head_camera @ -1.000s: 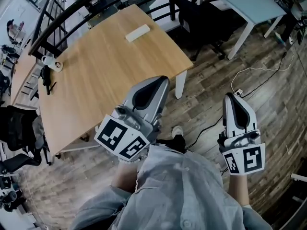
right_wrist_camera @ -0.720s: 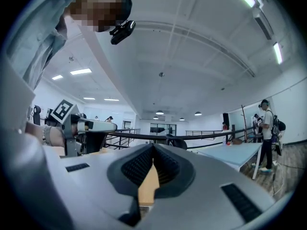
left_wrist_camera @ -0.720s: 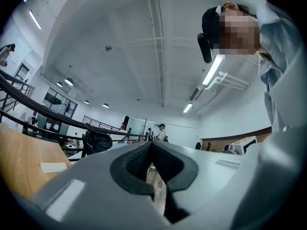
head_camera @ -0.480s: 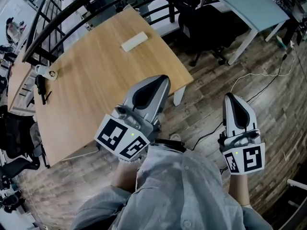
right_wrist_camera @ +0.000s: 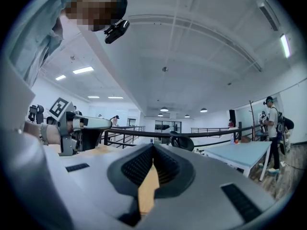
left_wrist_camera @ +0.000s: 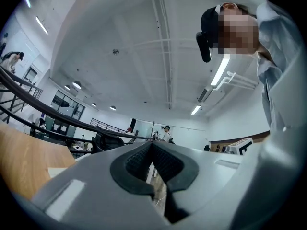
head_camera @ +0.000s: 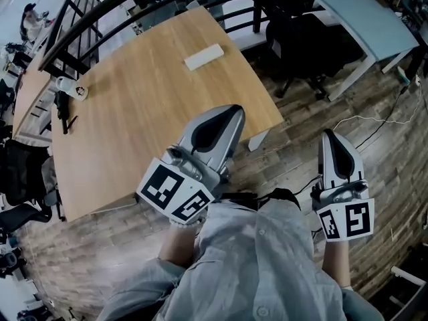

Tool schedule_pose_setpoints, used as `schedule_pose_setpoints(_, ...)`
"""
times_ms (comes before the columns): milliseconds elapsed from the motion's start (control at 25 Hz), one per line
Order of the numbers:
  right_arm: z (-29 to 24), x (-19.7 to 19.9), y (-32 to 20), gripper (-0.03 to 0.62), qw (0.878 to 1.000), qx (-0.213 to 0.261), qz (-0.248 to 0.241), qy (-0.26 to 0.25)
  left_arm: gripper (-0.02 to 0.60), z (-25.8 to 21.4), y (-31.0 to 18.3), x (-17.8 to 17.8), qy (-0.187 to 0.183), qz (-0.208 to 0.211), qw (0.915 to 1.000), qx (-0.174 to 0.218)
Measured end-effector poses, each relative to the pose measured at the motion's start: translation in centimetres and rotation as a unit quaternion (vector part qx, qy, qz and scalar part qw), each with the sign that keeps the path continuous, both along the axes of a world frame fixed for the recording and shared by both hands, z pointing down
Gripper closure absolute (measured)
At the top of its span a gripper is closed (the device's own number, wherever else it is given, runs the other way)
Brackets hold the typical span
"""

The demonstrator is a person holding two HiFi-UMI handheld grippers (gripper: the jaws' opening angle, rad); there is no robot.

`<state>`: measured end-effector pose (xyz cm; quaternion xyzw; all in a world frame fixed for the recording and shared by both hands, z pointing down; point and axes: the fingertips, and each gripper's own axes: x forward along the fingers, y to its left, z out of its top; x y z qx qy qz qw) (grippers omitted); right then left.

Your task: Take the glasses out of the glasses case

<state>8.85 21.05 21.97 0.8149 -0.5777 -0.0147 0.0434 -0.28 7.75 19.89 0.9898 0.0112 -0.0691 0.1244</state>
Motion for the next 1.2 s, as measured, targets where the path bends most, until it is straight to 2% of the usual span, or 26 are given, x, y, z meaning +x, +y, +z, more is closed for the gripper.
schedule_pose_setpoints(240,-0.5,-0.3,-1.6,0.592,1.0,0.003,-0.024,0.006,0.578,0.0,-1.8,-1.7,-0.006,-0.043,0.999,0.014)
schedule_pose_setpoints(360,-0.7,-0.4,-2.5,0.592,0.999,0.005,-0.035,0.006,0.578,0.0,-2.7,-2.4,-0.003,-0.059,0.9982,0.004)
schedule_pose_setpoints(680,0.1,-0.2,-5.2,0.592,0.997,0.013,-0.074,-0.001,0.578,0.0,-4.4,-2.5,-0.008,-0.093,0.9956,0.015)
schedule_pose_setpoints(880,0.3,1.8,-7.4,0.592,0.995,0.012,-0.101,0.003,0.578,0.2,-5.9,-1.1,-0.009,-0.117,0.9931,0.014)
schedule_pose_setpoints(1200,0.6,7.0,-11.9,0.592,0.988,0.007,-0.153,-0.007,0.578,0.3,-8.7,3.2,-0.016,-0.162,0.9867,0.001)
